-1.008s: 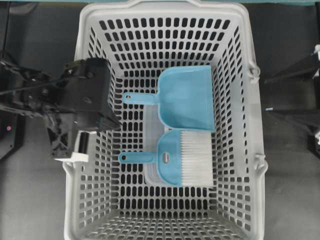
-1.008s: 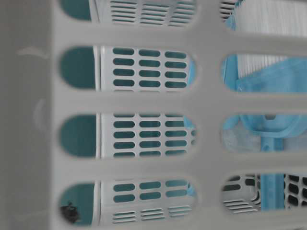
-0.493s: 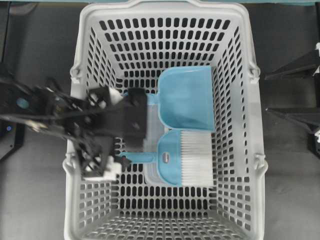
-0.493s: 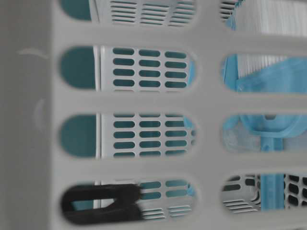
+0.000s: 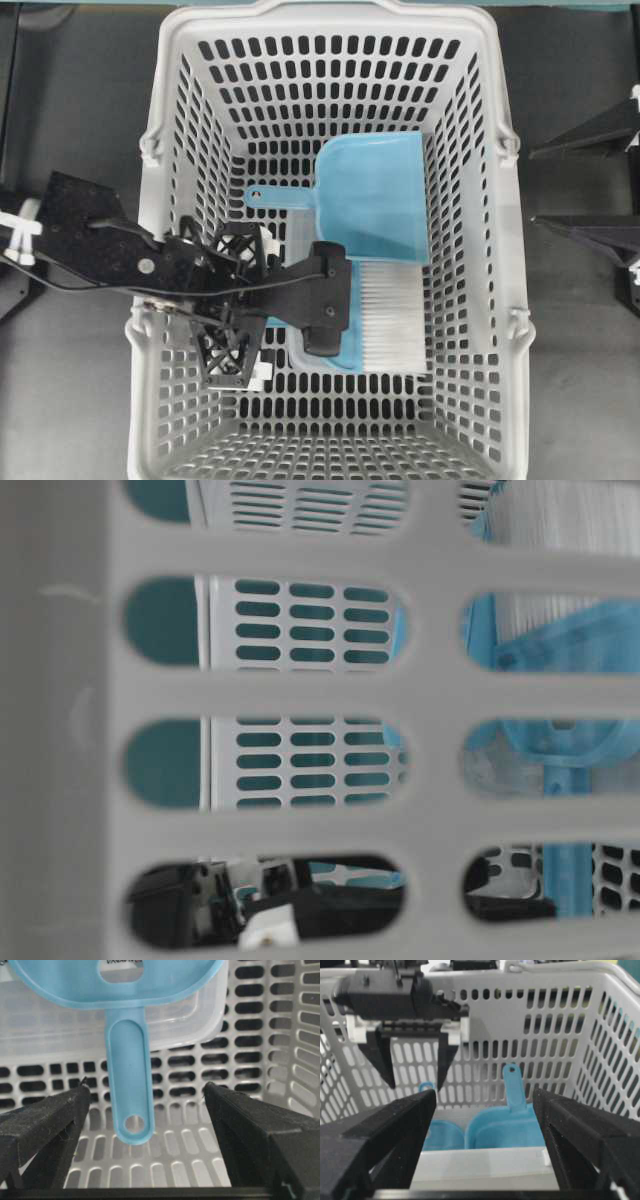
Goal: Pick up the hand brush from the shopping basket with the left arm.
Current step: 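Lower the open left gripper around the blue brush handle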
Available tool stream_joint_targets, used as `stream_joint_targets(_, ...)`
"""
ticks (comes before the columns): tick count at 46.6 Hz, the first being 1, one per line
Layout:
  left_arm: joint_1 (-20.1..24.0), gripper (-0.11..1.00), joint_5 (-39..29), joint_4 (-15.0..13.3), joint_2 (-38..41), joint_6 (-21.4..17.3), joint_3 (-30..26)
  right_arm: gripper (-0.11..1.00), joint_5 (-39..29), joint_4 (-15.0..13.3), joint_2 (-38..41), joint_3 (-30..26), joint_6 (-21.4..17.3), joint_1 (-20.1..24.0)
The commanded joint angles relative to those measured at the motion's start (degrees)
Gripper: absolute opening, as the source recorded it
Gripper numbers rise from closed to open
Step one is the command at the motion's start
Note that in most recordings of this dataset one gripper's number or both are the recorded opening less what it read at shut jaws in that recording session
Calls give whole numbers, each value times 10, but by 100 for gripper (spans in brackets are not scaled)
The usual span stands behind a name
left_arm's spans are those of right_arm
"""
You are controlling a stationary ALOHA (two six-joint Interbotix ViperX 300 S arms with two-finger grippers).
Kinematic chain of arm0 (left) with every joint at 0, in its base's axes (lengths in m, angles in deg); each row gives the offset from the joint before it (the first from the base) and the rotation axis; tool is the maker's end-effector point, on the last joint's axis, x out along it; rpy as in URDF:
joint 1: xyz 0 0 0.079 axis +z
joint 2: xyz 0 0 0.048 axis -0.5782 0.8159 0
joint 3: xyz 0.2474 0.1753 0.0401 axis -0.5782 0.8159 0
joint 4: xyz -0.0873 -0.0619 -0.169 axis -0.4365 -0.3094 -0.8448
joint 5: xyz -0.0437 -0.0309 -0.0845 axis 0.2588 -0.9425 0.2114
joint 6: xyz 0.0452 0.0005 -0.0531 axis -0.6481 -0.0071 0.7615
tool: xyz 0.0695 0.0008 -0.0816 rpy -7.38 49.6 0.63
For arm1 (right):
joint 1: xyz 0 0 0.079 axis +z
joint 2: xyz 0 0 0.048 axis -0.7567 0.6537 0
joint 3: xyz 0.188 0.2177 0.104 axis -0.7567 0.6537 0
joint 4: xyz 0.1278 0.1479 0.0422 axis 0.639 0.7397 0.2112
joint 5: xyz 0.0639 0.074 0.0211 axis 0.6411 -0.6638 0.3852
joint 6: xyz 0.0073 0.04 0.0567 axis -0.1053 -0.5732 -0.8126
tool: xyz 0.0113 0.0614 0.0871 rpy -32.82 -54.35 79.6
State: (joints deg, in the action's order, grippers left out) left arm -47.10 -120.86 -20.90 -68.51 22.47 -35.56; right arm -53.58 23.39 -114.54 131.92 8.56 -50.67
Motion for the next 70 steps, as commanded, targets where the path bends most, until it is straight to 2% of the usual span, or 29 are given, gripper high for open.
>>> stream_joint_targets(1,5,91,2,2,9,1,-2,75,7,1,4,-6,-1,-1)
stream_joint_targets(16,23,91,18,2,47,-7,12,75,18,1,4,0,-2,-2)
stream_joint_targets(32,21,91,61,2,55,-4,30,75,18,4,4,3,-7,-1)
stream_joint_targets(42,21,88,62,2,55,-1,29,75,18,4,4,4,-7,-1)
stream_joint_targets(47,16,73,63,2,55,1,25,75,18,4,4,5,-8,-1)
stream_joint_targets(55,8,25,62,2,46,-6,26,75,18,4,5,6,-9,-2)
stream_joint_targets(70,8,26,62,2,37,-8,31,75,18,5,4,16,-11,-2)
